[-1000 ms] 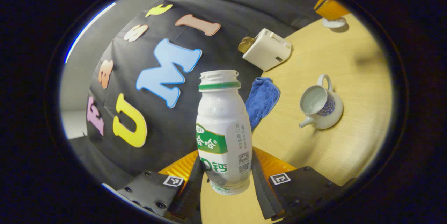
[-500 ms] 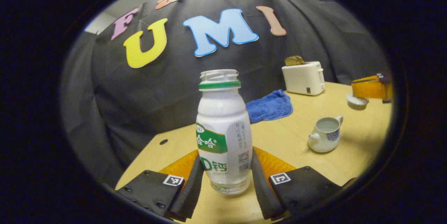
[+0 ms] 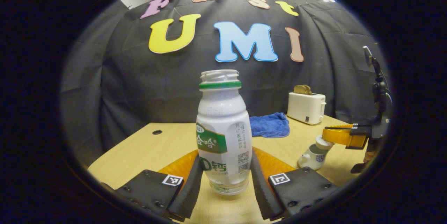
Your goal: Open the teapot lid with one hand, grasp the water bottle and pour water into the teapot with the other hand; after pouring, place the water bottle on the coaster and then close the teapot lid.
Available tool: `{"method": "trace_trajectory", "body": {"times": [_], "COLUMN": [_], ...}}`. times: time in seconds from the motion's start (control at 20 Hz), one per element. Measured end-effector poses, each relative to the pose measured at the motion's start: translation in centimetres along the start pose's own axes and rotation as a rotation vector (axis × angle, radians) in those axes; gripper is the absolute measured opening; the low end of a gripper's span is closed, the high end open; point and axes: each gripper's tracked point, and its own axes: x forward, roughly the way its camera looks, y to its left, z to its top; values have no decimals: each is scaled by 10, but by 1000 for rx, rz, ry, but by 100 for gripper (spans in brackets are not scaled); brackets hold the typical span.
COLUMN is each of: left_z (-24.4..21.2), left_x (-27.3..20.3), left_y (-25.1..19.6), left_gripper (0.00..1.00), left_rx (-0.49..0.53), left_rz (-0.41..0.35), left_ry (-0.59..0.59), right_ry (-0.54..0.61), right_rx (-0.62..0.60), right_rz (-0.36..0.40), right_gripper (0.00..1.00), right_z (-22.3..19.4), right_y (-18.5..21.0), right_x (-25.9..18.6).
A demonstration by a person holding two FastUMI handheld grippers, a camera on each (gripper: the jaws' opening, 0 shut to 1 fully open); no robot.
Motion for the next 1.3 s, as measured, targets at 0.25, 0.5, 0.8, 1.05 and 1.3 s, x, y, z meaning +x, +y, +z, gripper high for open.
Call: {"method": "trace_trajectory", "body": {"times": [0.25, 0.5, 0.8, 1.05, 1.3], "left_z": [13, 18, 19, 19, 21], "left_x": [-12, -18, -17, -13, -4], "left_y": [-3, -5, -5, 0, -1], "left_gripper": [80, 80, 80, 75, 75], "left_rx": [-5, -10, -15, -33, -44], "left_rz": [1, 5, 5, 21, 22], "left_ry": [-49, -66, -65, -67, -61], "right_ry": [18, 42, 47, 35, 13], "right_rx": [14, 4, 13, -17, 37], "right_rz": [1, 2, -4, -16, 21], "right_gripper": [6, 6, 6, 11, 61], "right_z": [-6, -16, -23, -22, -22], "right_y": [1, 3, 2, 4, 8], "right_x": [7, 10, 11, 11, 8]}}
